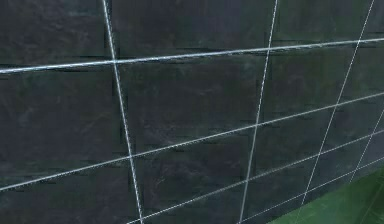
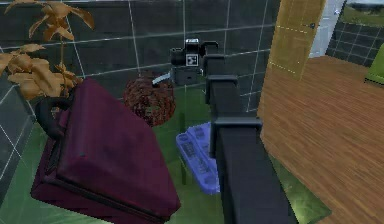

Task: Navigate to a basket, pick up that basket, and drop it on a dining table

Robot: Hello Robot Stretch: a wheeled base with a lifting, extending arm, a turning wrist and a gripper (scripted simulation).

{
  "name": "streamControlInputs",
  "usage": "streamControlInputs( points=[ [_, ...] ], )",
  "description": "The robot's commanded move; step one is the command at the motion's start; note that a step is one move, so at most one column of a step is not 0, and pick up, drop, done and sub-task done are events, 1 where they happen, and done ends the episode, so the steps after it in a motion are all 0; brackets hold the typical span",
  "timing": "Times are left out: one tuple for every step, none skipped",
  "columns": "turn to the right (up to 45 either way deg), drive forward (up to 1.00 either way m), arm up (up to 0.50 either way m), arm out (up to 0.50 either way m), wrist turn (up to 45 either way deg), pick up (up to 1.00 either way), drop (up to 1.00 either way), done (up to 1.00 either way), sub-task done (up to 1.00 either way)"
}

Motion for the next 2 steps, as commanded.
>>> streamControlInputs(
  points=[
    [0.0,0.0,0.0,-0.08,0.0,0.0,0.0,0.0,0.0],
    [0.0,0.0,0.0,0.0,0.0,0.0,0.0,1.0,0.0]
  ],
)
